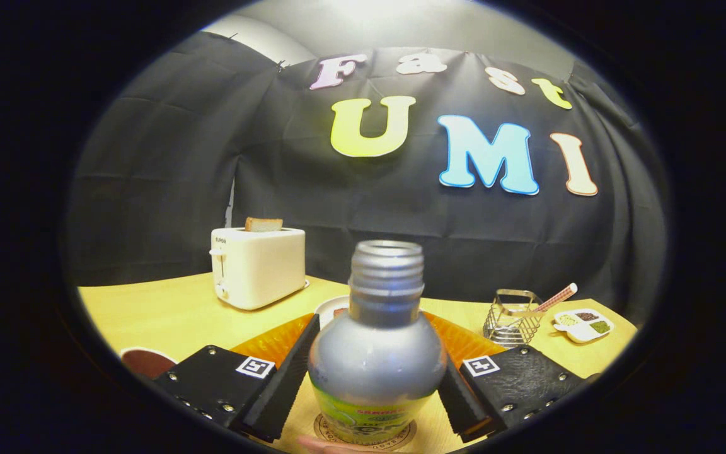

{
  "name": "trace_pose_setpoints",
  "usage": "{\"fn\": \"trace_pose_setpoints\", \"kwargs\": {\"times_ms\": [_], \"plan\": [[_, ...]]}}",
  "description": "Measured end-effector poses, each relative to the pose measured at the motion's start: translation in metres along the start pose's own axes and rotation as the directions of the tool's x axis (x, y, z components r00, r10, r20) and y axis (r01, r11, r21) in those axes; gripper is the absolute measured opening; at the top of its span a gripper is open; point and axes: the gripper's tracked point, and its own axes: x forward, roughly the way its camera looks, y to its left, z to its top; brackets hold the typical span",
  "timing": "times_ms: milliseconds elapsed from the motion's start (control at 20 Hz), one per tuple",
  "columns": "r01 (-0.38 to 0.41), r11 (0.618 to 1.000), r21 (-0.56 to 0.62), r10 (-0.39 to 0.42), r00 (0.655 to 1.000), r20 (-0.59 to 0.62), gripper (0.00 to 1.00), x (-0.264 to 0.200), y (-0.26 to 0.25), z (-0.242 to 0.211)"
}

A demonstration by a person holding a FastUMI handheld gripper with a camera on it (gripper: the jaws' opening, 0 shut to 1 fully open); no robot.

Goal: Take the bottle from table, then pour the juice into the cup, finally place the bottle on the coaster

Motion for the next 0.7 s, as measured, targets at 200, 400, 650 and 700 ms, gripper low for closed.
{"fn": "trace_pose_setpoints", "kwargs": {"times_ms": [200, 400, 650, 700], "plan": [[-0.002, 1.0, 0.022, 0.002, 1.0, 0.013, 0.93, -0.023, 0.001, 0.044], [0.053, 0.998, 0.022, -0.054, 0.996, 0.065, 0.93, -0.058, -0.018, 0.111], [0.116, 0.993, 0.037, -0.119, 0.987, 0.108, 0.93, -0.106, -0.05, 0.191], [0.124, 0.992, 0.037, -0.128, 0.986, 0.107, 0.93, -0.114, -0.054, 0.206]]}}
